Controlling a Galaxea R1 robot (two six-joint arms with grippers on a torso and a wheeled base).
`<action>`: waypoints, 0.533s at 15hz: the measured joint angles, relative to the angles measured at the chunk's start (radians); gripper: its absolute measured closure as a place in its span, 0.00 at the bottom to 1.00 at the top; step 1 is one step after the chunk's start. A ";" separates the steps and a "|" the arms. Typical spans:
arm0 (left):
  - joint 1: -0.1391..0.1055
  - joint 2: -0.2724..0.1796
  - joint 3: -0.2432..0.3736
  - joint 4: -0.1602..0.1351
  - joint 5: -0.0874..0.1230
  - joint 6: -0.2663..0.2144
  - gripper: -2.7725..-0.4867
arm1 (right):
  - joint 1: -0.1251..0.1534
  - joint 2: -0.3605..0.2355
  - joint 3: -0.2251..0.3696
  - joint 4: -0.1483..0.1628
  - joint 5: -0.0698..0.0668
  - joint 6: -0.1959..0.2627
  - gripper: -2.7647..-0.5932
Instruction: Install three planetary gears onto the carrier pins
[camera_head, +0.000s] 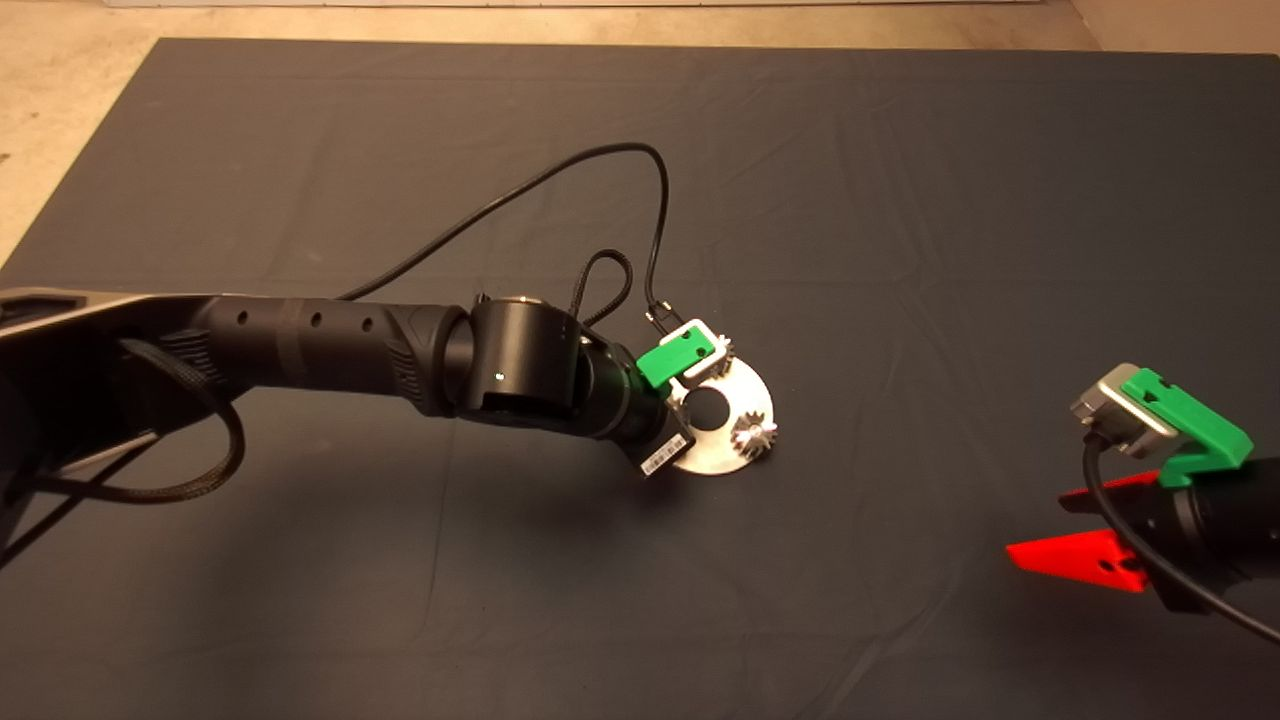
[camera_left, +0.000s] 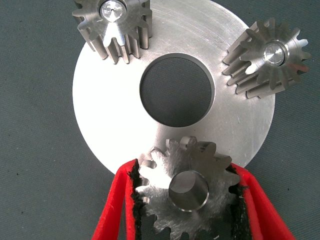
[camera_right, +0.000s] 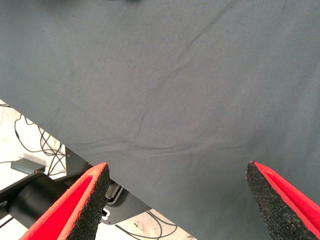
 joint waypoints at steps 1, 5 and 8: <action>0.000 0.000 0.000 0.000 0.000 0.000 0.87 | 0.000 0.000 0.000 0.000 0.000 0.000 0.34; -0.007 -0.009 -0.006 -0.007 -0.012 0.011 0.87 | 0.000 0.000 0.000 0.000 0.001 0.000 0.34; 0.000 -0.026 -0.048 -0.012 0.031 0.011 0.88 | 0.000 0.000 0.000 0.000 0.000 0.000 0.34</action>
